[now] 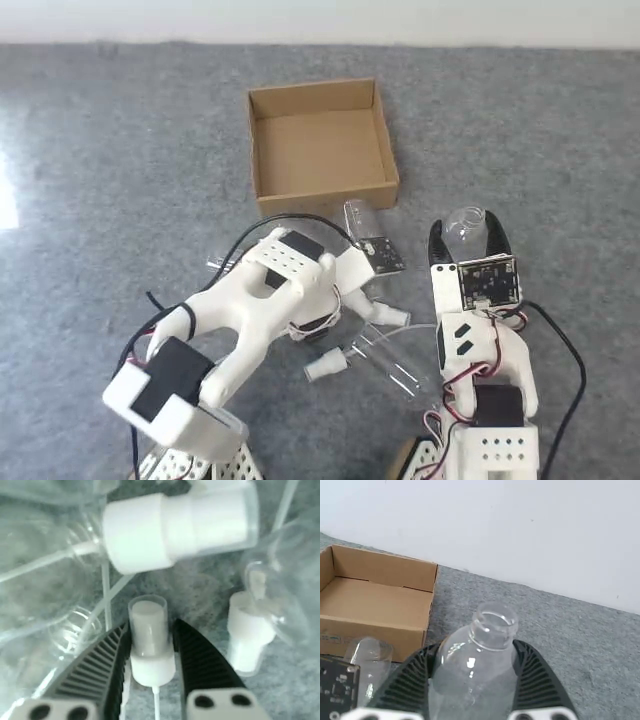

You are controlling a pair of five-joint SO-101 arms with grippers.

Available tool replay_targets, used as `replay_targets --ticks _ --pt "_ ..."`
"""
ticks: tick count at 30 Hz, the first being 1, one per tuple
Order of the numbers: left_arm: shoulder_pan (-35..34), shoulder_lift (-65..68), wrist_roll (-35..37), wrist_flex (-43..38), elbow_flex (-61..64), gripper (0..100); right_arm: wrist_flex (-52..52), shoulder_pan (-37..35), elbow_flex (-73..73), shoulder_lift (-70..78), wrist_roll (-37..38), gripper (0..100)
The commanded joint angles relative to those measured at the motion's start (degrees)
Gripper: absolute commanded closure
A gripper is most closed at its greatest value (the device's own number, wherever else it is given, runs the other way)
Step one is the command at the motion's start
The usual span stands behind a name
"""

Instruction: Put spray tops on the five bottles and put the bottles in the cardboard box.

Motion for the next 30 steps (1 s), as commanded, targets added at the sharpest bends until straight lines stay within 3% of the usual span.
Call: replay_targets --ticks 1,5,16,23,30 --pt "2.6 1.3 1.3 0.6 0.4 96 -0.9 0.1 1.2 -0.7 0.7 98.9" --pt "4.5 0.7 4.5 1.8 0.0 97 -0.9 0.1 1.2 -0.7 0.7 98.9" --pt "6.1 0.6 4.8 11.5 -5.9 97 -0.9 0.1 1.2 -0.7 0.7 98.9" --pt "6.2 0.6 4.9 12.0 -5.8 97 -0.9 0.1 1.2 -0.7 0.7 98.9" --pt "6.3 0.5 9.8 12.0 -5.8 98 -0.9 0.1 1.3 -0.7 2.6 98.9"
